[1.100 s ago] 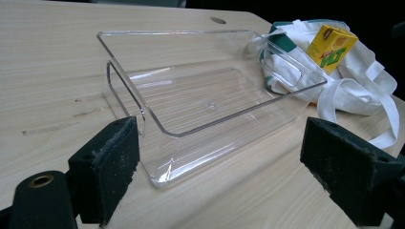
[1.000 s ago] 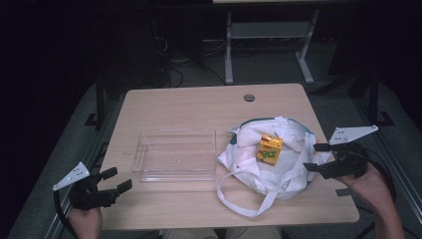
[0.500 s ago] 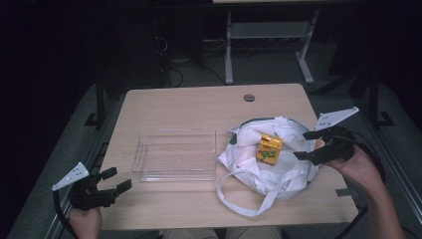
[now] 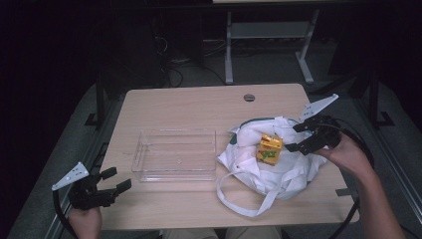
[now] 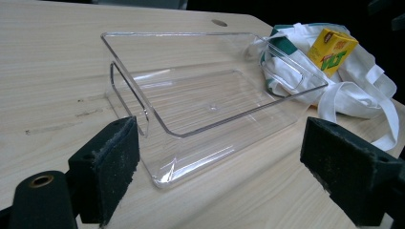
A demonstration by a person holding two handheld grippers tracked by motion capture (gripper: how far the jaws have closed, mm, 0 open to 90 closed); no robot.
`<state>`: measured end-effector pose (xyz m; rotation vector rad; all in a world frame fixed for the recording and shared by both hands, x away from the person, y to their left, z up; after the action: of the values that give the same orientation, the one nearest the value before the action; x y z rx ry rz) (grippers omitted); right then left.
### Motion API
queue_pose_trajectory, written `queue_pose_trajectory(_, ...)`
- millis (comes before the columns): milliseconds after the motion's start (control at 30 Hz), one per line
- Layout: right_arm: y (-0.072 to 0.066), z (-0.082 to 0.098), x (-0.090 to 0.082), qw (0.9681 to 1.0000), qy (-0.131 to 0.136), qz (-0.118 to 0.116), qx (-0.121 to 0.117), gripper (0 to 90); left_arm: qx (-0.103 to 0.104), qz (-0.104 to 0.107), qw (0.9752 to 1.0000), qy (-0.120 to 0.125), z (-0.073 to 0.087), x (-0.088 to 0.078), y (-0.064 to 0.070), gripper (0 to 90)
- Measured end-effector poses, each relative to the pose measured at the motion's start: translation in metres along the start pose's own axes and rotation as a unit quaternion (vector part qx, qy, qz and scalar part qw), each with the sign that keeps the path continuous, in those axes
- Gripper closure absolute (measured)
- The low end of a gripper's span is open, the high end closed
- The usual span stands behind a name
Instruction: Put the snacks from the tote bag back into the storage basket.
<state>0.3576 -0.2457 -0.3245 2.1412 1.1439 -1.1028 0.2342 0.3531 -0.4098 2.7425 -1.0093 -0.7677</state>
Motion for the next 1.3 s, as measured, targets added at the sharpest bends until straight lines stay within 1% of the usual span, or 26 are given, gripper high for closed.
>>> queue_pose_trajectory(233,0.003,-0.010,0.011,0.9997,-0.018,-0.007,-0.011,23.4,0.000,0.000,1.0000,0.000,0.000,0.000,0.000,12.6)
queue_pose_trajectory(267,0.004,-0.013,0.014,0.9996,-0.026,-0.010,-0.011,23.4,0.000,0.000,1.0000,-0.001,0.000,0.000,0.000,12.6)
queue_pose_trajectory(333,0.005,-0.015,0.017,0.9995,-0.028,-0.012,-0.010,23.4,0.002,0.000,1.0000,0.000,0.000,0.000,0.000,12.6)
queue_pose_trajectory(367,0.006,-0.016,0.018,0.9994,-0.028,-0.012,-0.015,23.4,0.003,0.000,1.0000,0.001,0.000,0.000,0.000,12.6)
queue_pose_trajectory(400,0.005,-0.017,0.020,0.9994,-0.028,-0.014,-0.012,23.4,0.003,0.000,1.0000,0.001,0.000,-0.001,-0.001,12.6)
queue_pose_trajectory(567,0.007,-0.020,0.028,0.9989,-0.041,-0.018,-0.017,23.3,0.002,0.001,1.0000,0.001,0.000,0.000,0.000,12.6)
queue_pose_trajectory(900,0.010,-0.023,0.042,0.9985,-0.045,-0.028,-0.016,23.3,0.002,0.001,1.0000,0.001,0.000,-0.001,0.000,12.6)
queue_pose_trajectory(1033,0.009,-0.024,0.050,0.9981,-0.050,-0.030,-0.020,23.3,0.003,0.001,1.0000,0.001,0.000,-0.001,-0.001,12.6)
queue_pose_trajectory(1133,0.008,-0.025,0.053,0.9979,-0.053,-0.033,-0.017,23.4,0.002,0.001,1.0000,0.001,0.000,-0.001,-0.001,12.6)
queue_pose_trajectory(1300,0.008,-0.025,0.060,0.9974,-0.060,-0.035,-0.021,23.7,0.002,0.001,1.0000,0.002,0.000,0.000,0.000,12.6)
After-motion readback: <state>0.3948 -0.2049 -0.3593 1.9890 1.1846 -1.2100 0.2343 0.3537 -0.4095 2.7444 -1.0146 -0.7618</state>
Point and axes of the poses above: each handheld gripper's, and its own axes: x roughly forward along the jaws, z roughly out of its underside, y roughly to its right, the point moved 1 cm from there along x, roughly forward along the jaws, and after that the axes turned 2 degrees about -y, right-handed, at the moved point
